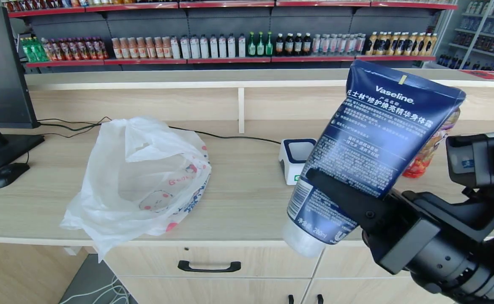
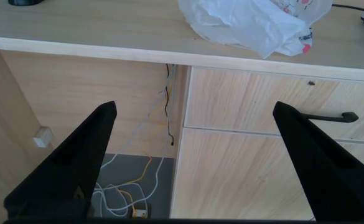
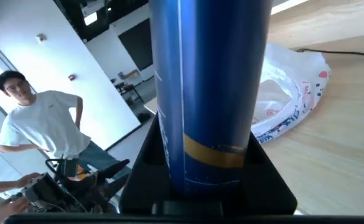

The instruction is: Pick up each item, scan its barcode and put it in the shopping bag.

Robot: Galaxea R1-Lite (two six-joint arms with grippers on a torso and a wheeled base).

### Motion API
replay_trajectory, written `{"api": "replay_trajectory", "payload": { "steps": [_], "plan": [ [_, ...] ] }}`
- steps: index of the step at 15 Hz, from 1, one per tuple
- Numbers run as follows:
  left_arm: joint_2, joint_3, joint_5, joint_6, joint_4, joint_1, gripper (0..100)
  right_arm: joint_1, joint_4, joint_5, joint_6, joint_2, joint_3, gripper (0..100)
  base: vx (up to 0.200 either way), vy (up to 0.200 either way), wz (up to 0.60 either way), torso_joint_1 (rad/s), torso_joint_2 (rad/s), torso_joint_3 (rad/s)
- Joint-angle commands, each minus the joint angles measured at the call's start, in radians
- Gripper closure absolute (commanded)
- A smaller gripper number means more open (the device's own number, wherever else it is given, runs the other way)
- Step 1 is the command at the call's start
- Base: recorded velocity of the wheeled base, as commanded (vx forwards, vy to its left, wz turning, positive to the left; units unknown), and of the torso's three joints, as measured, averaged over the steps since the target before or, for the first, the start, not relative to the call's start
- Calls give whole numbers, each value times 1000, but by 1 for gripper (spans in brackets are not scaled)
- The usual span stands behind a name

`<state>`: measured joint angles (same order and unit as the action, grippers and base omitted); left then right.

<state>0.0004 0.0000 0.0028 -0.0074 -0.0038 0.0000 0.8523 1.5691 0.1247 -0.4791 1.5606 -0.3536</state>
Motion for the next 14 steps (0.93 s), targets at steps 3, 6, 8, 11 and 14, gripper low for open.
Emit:
{"api": "replay_trajectory", "payload": {
  "steps": [3,6,8,11,14],
  "plan": [
    [0,0,0,1,-1,0,0,62,2,1,-142,-44,2,100,0,0,0,0,0,0],
    [0,0,-1,3,-2,0,0,70,2,1,-263,-45,-18,100,0,0,0,0,0,0],
    [0,0,-1,3,-2,0,0,97,2,1,-334,-50,-50,100,0,0,0,0,0,0],
    [1,0,-1,4,-2,0,0,169,2,1,-368,-47,-82,100,0,0,0,0,0,0],
    [0,0,-1,4,-2,0,0,203,2,1,-409,-47,-100,100,0,0,0,0,0,0]
  ]
}}
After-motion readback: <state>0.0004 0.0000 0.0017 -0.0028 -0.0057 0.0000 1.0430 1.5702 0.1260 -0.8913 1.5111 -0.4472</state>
